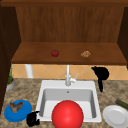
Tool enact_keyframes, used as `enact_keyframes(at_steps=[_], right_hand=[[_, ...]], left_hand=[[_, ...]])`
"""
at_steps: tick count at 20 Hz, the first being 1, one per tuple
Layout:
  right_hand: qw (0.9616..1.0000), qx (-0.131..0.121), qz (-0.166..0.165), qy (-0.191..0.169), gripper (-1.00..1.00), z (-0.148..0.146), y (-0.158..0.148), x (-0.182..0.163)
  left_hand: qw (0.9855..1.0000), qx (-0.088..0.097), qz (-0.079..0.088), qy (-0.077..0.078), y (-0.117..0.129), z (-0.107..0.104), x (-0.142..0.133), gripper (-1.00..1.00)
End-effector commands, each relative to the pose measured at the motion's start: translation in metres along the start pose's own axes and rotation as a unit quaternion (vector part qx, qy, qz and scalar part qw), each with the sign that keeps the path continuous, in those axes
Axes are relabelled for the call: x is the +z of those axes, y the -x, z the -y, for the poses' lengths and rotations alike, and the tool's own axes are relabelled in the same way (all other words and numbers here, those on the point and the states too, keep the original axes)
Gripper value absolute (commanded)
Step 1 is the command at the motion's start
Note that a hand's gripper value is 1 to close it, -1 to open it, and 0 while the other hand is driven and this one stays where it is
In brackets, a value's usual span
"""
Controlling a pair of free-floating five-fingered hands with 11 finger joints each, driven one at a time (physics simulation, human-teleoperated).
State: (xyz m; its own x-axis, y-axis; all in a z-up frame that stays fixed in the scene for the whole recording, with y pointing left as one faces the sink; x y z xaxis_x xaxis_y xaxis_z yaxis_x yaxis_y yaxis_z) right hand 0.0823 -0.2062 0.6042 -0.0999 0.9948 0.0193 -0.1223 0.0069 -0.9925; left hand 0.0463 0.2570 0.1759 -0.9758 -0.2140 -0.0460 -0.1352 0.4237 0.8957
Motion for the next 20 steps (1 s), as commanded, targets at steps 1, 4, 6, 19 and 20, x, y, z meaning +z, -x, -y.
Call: enact_keyframes(at_steps=[1, 4, 6, 19, 20], right_hand=[[0.9999, 0.007, 0.003, 0.009, -1.0, 0.03, -0.005, 0.003], [0.9998, 0.013, 0.002, 0.013, -1.0, 0.053, -0.008, 0.006], [0.9998, 0.018, 0.0, 0.013, -1.0, 0.07, -0.01, 0.008], [0.9996, 0.027, -0.004, -0.006, -1.0, 0.149, -0.05, -0.054], [0.9997, 0.023, -0.004, -0.009, -1.0, 0.15, -0.051, -0.063]], left_hand=[[1.0, 0.0, 0.0, 0.0, 0.0, 0.0, 0.0, 0.0], [1.0, 0.0, 0.0, 0.0, 0.0, 0.0, 0.0, 0.0], [1.0, 0.0, 0.0, 0.0, 0.0, 0.0, 0.0, 0.0], [1.0, 0.0, 0.0, 0.0, 0.0, 0.0, 0.0, 0.0], [1.0, 0.0, 0.0, 0.0, 0.0, 0.0, 0.0, 0.0]])
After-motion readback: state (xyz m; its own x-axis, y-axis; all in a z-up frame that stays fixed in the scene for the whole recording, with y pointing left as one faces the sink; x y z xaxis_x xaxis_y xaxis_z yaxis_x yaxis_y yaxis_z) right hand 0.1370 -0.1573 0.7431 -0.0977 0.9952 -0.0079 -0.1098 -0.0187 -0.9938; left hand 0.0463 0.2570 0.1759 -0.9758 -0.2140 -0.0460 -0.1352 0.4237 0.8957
